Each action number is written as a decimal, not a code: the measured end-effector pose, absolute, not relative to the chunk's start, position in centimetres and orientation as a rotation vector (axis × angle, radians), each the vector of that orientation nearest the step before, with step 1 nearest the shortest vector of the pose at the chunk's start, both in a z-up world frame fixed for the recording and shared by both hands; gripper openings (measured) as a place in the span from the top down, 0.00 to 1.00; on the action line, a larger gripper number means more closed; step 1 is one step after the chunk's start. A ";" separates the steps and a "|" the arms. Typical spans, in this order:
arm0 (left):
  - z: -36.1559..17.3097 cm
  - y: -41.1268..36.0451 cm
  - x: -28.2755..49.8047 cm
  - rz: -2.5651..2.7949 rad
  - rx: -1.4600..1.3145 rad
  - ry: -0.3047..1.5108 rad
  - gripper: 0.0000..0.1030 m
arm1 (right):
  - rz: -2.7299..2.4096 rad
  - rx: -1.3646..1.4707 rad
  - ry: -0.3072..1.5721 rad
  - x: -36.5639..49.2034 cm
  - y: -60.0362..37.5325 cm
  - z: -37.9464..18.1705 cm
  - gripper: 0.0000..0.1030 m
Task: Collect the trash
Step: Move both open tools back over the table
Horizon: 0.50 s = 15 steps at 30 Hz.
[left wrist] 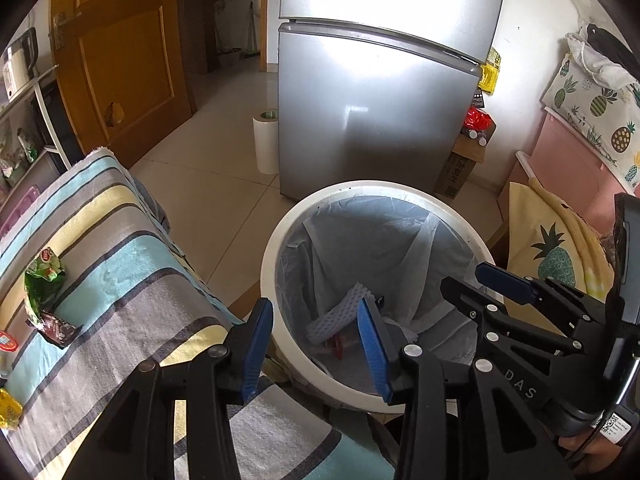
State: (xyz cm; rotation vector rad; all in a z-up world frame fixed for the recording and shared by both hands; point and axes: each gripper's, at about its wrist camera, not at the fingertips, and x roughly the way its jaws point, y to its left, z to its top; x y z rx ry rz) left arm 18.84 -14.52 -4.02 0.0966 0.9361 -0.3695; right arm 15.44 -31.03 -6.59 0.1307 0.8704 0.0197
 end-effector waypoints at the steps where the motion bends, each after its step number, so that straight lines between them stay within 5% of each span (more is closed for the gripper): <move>1: -3.8 -14.3 18.7 -0.369 0.091 0.935 0.57 | 0.019 0.131 0.868 15.4 -31.0 -6.5 0.59; 15: -0.7 -8.7 16.6 -0.257 0.051 0.845 0.53 | 0.087 0.116 0.778 14.2 -27.6 -3.2 0.59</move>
